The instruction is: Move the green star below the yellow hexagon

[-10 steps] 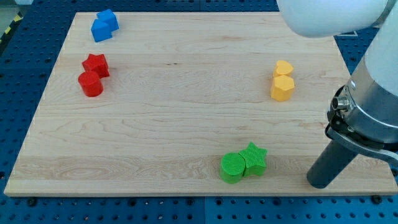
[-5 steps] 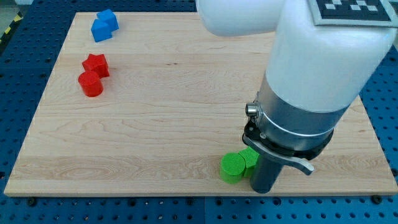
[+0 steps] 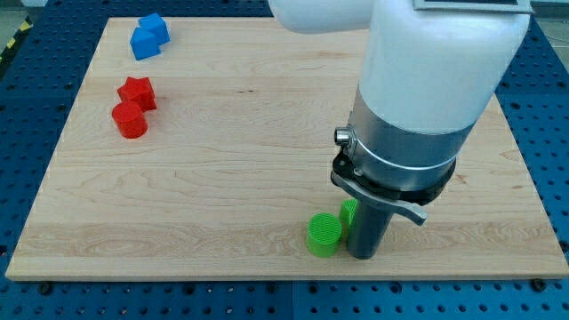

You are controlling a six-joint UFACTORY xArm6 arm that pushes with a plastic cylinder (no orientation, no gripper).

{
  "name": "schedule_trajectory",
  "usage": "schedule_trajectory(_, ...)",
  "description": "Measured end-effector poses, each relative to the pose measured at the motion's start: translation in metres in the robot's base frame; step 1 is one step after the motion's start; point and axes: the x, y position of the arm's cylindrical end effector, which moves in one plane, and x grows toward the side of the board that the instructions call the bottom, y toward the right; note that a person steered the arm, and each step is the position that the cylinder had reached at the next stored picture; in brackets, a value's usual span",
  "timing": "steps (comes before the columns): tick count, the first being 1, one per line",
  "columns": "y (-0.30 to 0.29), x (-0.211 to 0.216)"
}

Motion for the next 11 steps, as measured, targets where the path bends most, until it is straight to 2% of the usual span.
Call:
schedule_trajectory(4, -0.006, -0.019)
schedule_trajectory(6, -0.006, -0.054)
schedule_trajectory(7, -0.009, -0.057)
schedule_trajectory(9, -0.033, -0.070)
schedule_trajectory(10, -0.003, -0.069)
schedule_trajectory(11, 0.004, -0.069)
